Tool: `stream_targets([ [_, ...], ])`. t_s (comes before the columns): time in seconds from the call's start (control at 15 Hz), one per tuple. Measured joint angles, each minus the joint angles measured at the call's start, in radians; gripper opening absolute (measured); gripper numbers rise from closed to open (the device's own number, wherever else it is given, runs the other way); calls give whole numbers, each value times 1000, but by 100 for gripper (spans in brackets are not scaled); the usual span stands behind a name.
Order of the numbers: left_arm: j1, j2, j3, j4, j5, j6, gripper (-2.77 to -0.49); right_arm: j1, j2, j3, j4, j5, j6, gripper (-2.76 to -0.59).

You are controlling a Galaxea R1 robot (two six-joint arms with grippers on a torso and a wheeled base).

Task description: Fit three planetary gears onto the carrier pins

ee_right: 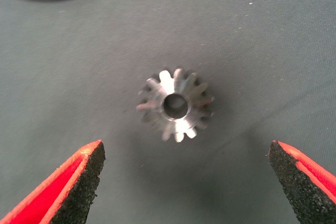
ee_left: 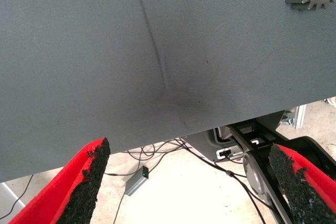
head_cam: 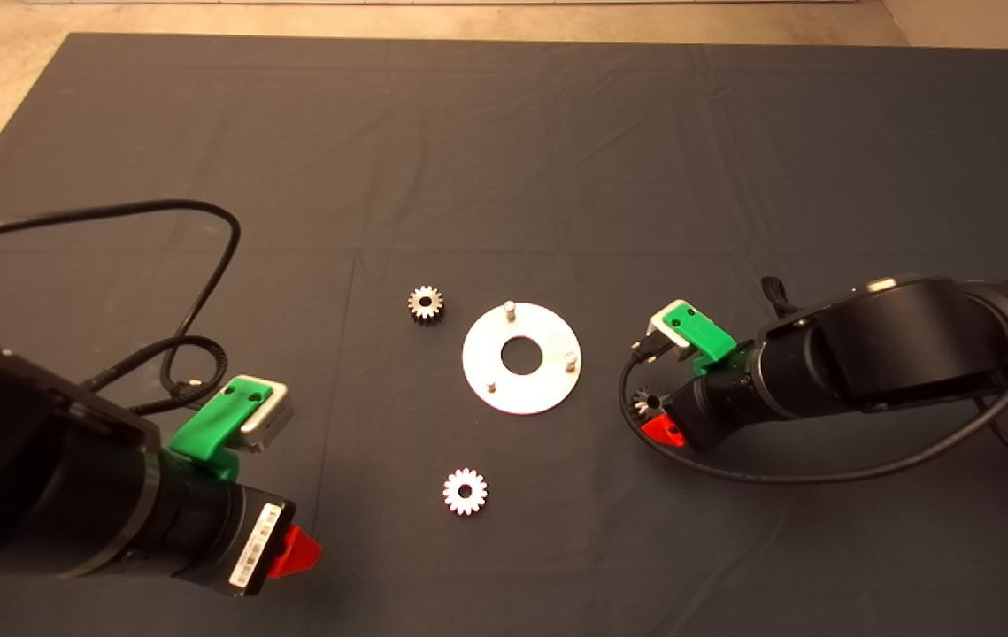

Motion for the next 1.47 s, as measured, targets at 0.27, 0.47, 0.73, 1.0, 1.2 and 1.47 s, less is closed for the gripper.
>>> stream_targets([
  [0.27, 0, 0, 0, 0, 0, 0, -109, -12, 3, -22, -16, 0, -14, -102],
  [0.47, 0, 0, 0, 0, 0, 0, -109, -30, 14, -31, -21, 1, -16, -102],
  [0.73, 0, 0, 0, 0, 0, 0, -109, -33, 28, -44, -27, 0, -19, -102],
  [1.0, 0, 0, 0, 0, 0, 0, -109, -34, 36, -57, -36, 0, -19, -102],
  [1.2, 0, 0, 0, 0, 0, 0, -109, -42, 36, -63, -40, 1, -19, -109],
  [1.47, 0, 0, 0, 0, 0, 0, -109, -59, 41, -64, -43, 1, -20, -114],
])
